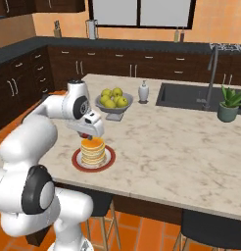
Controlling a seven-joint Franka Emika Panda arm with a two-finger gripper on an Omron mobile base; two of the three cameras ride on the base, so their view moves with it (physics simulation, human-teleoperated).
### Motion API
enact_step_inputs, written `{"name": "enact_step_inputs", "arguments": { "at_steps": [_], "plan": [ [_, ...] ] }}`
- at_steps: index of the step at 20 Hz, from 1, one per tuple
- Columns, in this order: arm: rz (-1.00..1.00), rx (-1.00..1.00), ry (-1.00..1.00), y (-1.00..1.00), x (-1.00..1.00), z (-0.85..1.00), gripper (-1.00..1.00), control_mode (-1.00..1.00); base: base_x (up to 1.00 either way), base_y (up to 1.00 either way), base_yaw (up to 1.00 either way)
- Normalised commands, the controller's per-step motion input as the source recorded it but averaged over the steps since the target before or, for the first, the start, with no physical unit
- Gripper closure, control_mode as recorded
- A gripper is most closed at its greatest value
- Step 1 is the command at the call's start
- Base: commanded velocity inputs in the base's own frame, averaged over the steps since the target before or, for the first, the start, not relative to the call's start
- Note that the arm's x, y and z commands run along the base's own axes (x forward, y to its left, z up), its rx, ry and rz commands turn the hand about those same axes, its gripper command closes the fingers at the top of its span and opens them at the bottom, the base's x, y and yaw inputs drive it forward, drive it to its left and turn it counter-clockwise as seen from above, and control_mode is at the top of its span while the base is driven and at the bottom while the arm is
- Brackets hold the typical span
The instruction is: Take the strawberry from the fridge and place it on top of the pancake, located on the dining counter.
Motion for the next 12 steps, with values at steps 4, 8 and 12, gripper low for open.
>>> {"name": "enact_step_inputs", "arguments": {
  "at_steps": [4, 8, 12],
  "plan": [
    [0.00, 0.00, 0.14, 0.00, 0.41, -0.27, 1.00, -1.00, 0.00, 0.00, 0.00],
    [0.00, 0.00, 0.08, 0.08, 0.33, -0.18, 1.00, -1.00, 0.00, 0.00, 0.00],
    [0.00, -0.01, 0.11, 0.12, 0.34, -0.25, 1.00, -1.00, 0.00, 0.00, 0.00]
  ]
}}
